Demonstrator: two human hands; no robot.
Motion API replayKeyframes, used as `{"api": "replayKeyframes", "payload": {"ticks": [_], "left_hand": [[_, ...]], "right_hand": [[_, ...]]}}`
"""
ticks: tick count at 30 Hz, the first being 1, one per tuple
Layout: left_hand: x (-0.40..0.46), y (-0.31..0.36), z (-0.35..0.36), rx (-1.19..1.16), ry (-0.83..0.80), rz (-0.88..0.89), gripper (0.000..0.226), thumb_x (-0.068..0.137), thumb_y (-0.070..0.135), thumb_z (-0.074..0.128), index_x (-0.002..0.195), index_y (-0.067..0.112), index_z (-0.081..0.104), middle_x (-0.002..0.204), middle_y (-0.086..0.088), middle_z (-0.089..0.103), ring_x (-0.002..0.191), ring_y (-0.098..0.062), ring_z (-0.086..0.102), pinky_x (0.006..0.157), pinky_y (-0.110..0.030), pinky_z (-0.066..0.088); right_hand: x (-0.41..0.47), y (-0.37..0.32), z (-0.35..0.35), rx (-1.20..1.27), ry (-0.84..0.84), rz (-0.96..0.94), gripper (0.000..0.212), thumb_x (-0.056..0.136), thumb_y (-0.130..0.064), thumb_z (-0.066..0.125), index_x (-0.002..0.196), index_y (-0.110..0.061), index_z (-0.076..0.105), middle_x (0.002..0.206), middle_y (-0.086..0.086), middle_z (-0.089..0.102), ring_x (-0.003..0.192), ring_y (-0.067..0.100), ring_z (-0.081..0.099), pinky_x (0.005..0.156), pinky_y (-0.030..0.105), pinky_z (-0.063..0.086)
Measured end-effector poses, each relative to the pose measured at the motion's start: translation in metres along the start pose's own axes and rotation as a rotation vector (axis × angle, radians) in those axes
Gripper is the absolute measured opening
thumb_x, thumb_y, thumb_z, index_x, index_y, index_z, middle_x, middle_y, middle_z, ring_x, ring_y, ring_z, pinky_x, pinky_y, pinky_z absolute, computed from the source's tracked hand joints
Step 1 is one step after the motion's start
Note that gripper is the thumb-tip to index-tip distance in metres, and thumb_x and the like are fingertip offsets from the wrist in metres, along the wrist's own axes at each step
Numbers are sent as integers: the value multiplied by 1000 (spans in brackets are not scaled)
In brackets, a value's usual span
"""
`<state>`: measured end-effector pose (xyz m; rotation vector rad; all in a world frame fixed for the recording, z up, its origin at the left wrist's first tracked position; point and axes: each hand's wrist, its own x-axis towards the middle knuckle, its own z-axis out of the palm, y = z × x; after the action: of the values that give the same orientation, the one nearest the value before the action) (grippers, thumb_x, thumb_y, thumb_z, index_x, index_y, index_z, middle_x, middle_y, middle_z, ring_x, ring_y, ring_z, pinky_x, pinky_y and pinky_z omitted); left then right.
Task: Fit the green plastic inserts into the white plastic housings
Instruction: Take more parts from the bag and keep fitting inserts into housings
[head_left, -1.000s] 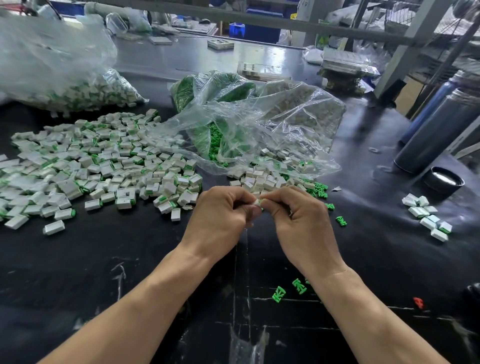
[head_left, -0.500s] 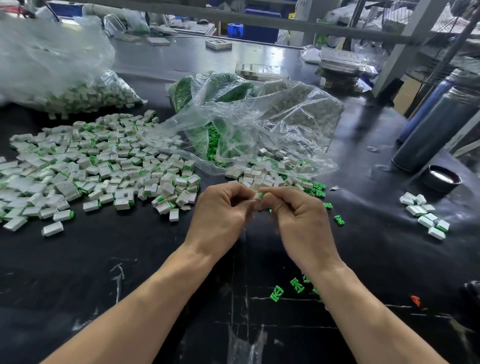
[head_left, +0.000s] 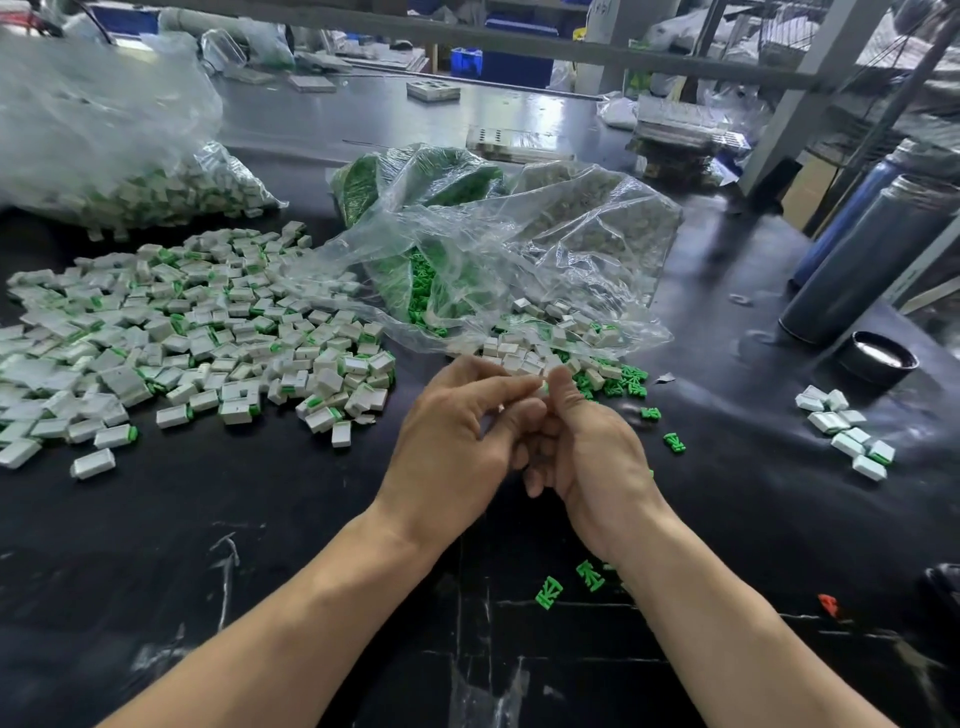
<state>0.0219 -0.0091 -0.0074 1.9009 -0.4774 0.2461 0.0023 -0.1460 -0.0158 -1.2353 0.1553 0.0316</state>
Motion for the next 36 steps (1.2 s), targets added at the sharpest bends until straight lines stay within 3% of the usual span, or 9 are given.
{"api": "replayKeyframes", "payload": {"ticks": [5, 9, 15, 18, 20, 26, 30, 34, 36], "left_hand": [[7, 4, -10, -171, 14, -102, 20, 91, 1, 73, 99, 18, 80, 108, 6, 64, 88, 2, 65, 78, -10, 49], [8, 7, -14, -218, -57, -129, 15, 89, 1, 74, 92, 15, 78, 116, 2, 64, 98, 2, 65, 77, -8, 48], [7, 9, -14, -208, -119, -114, 14, 91, 2, 73, 88, 15, 70, 109, 6, 66, 72, -5, 64, 67, -25, 58], [6, 10, -14, -177, -155, -109, 15, 92, 2, 72, 90, 17, 68, 109, 6, 66, 78, -13, 65, 77, -39, 58], [4, 12, -13, -175, -158, -109, 14, 92, 2, 71, 91, 16, 68, 106, 5, 68, 71, -13, 64, 74, -35, 58], [2, 12, -2, -339, -171, -184, 4, 95, 7, 70, 98, 9, 70, 79, -3, 72, 68, -11, 68, 65, -23, 55], [0, 12, 5, -422, -150, -221, 4, 94, 7, 71, 97, 4, 72, 76, 0, 73, 70, -9, 68, 66, -21, 55], [-2, 12, 6, -474, -123, -258, 2, 93, 4, 71, 94, 3, 72, 81, -7, 76, 66, -7, 70, 58, -17, 54], [-2, 13, 6, -462, -110, -263, 2, 93, 4, 71, 92, 4, 73, 85, -7, 77, 69, -6, 71, 59, -14, 53]], "right_hand": [[-1, -1, -1, 2, -109, -5, 45, 95, -48, 58, 95, -4, 70, 81, 15, 68, 59, 20, 58, 39, 26, 43], [-3, -4, -1, 18, -170, -3, 41, 98, -45, 57, 91, -6, 70, 81, 15, 66, 59, 21, 55, 39, 25, 41], [-3, -1, 3, -143, -162, 31, 72, 96, -61, 41, 104, 6, 67, 71, 14, 61, 51, 21, 47, 35, 25, 31], [-3, 2, 2, -225, -122, -12, 64, 96, -67, 35, 105, -16, 72, 65, 10, 55, 49, 19, 43, 38, 24, 27], [-3, 3, 1, -227, -88, 6, 64, 94, -69, 35, 105, -18, 72, 63, 6, 52, 48, 15, 42, 37, 21, 27], [-5, 6, 8, -80, 22, -48, 42, 100, -54, 43, 85, -24, 68, 59, -6, 41, 43, 5, 36, 36, 16, 28], [-5, 12, 11, -123, 130, -123, 58, 111, -38, 36, 63, -36, 70, 51, -14, 49, 39, 2, 43, 37, 15, 32], [-1, 17, 16, -254, 248, -184, 47, 95, -54, 37, 83, -36, 78, 69, -3, 73, 72, 19, 72, 68, 41, 58], [-2, 17, 19, -293, 264, -198, 53, 91, -58, 36, 91, -26, 78, 85, 9, 76, 92, 35, 72, 89, 61, 55]]}}
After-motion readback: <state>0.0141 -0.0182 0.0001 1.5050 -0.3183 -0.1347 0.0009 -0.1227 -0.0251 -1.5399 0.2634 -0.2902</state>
